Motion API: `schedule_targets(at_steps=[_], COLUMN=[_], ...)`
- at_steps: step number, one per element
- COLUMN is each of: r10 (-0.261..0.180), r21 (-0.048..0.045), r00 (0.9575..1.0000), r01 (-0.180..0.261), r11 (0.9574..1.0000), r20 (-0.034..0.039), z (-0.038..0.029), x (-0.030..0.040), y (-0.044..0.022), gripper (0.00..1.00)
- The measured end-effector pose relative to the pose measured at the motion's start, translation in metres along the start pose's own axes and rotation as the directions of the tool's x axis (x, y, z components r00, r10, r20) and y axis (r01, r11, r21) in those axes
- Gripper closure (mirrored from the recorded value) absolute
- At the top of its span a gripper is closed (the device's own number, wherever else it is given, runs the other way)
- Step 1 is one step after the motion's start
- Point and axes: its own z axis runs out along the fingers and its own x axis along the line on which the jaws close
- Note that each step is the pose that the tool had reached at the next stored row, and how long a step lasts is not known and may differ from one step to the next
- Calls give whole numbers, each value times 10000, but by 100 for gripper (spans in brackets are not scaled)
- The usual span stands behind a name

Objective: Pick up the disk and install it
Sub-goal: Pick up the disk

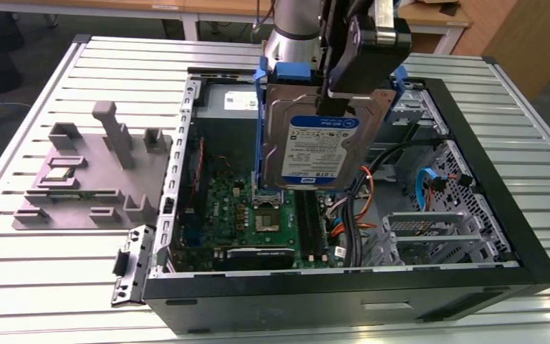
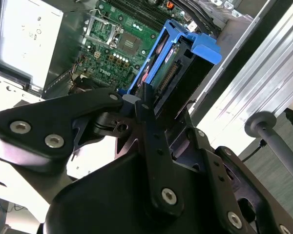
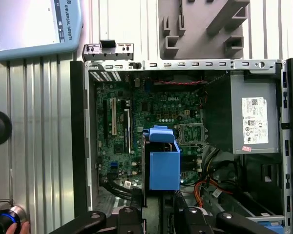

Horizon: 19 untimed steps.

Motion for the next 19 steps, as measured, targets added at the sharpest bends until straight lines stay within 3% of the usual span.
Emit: schedule_targets(at_steps=[4,19], r10=[0,0], r21=[-1,-1], r00=[10000,10000], r01=[0,0], r11=[10000,10000], r20=[6,6], z=[1,2], x=[-2,-15], y=[-39,-333], gripper=[65,65])
